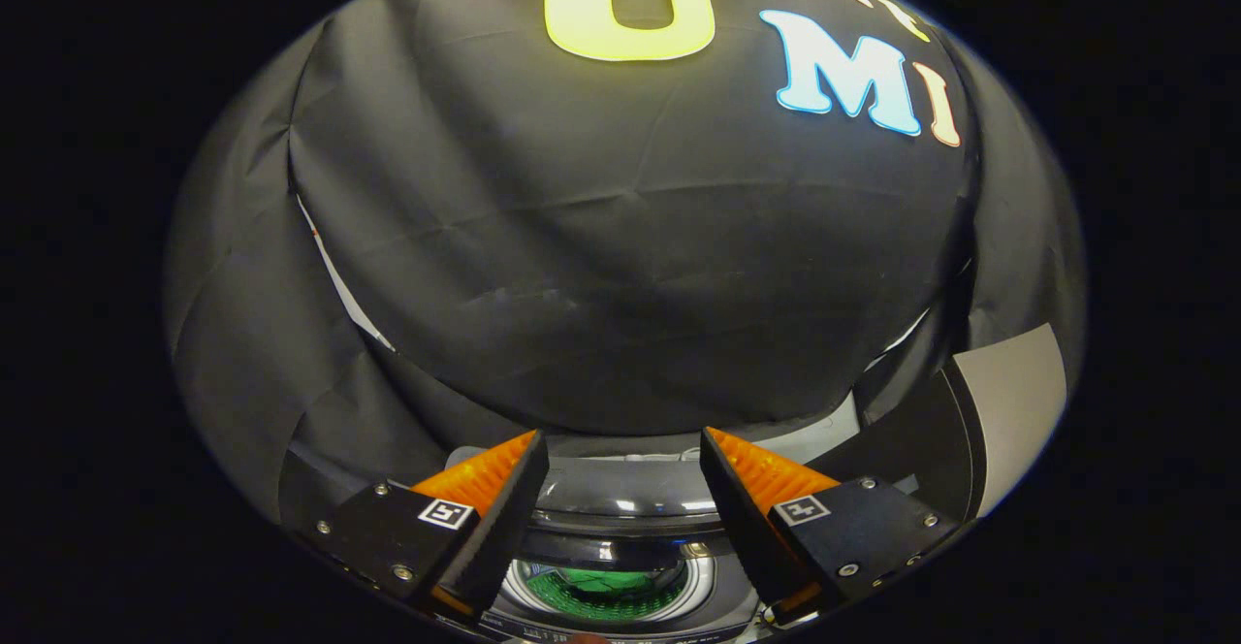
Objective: Put the clothes into the washing machine and then close the washing machine lid.
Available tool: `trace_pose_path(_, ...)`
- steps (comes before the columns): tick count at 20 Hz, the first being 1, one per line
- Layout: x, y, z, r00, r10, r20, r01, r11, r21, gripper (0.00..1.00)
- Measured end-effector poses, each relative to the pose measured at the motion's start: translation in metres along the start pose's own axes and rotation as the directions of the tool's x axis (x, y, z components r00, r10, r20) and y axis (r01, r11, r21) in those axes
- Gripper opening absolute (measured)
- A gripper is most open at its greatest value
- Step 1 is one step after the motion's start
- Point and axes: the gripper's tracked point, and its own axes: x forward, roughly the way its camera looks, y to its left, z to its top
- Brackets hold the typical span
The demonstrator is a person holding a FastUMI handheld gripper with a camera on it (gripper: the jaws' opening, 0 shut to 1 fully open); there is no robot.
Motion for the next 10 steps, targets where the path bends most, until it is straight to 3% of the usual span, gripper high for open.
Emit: trace_pose_path(10, -0.022, 0.001, -0.024, 1.0, 0.009, 0.018, -0.009, 1.0, -0.003, 0.96)
